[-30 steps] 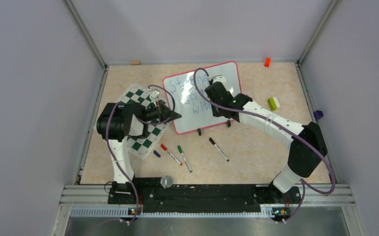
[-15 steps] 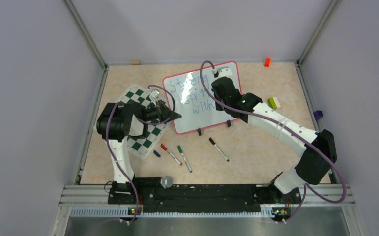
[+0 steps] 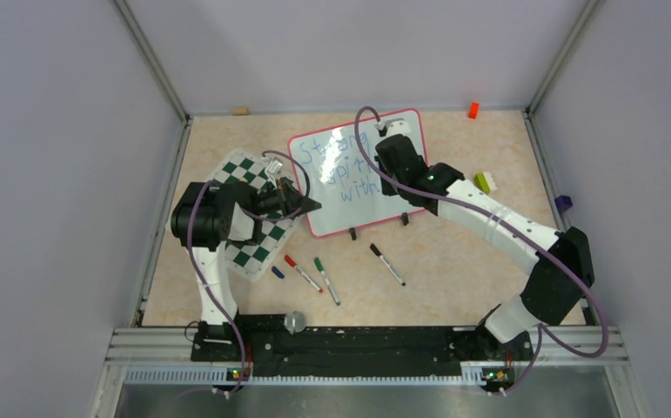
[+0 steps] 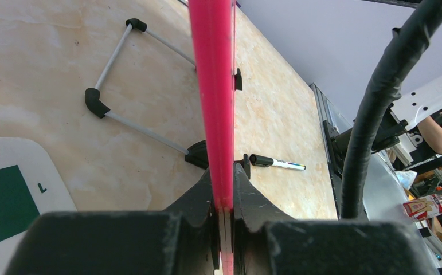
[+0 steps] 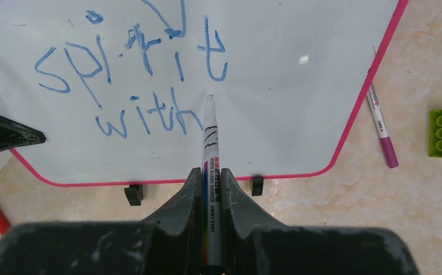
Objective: Write a sentence on the whiteboard
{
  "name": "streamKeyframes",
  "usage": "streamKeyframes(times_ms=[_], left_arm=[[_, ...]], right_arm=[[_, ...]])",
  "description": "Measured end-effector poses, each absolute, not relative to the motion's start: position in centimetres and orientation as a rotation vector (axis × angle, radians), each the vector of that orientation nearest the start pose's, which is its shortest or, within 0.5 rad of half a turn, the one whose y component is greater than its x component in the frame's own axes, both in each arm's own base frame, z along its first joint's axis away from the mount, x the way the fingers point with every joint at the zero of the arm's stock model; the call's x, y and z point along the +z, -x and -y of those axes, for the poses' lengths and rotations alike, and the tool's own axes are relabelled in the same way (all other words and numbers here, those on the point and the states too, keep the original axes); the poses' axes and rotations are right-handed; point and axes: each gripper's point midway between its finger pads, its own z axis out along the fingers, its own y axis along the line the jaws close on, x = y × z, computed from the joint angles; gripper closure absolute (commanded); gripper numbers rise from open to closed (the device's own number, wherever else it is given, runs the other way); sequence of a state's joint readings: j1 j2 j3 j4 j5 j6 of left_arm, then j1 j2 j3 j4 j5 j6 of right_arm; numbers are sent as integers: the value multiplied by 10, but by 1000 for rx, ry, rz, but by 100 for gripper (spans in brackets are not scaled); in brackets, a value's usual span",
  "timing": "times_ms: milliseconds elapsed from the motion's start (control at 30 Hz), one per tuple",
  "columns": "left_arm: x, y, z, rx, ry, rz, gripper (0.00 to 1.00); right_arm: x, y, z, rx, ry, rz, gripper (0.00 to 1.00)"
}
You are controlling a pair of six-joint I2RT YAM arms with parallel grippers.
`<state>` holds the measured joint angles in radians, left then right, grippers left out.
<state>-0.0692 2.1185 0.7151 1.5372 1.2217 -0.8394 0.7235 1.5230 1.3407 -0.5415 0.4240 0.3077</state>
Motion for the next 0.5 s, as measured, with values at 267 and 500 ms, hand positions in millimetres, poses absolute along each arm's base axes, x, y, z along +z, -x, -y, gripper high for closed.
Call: streamKeyframes(times_ms=[267, 500], left_arm=[[94, -352, 200, -1551, -502, -1684, 100], [94, -352, 200, -1551, -503, -1684, 100]], right_arm=[[190, -350, -232, 74, 266, -2235, 100], [180, -353, -234, 55, 276, -2256, 100]])
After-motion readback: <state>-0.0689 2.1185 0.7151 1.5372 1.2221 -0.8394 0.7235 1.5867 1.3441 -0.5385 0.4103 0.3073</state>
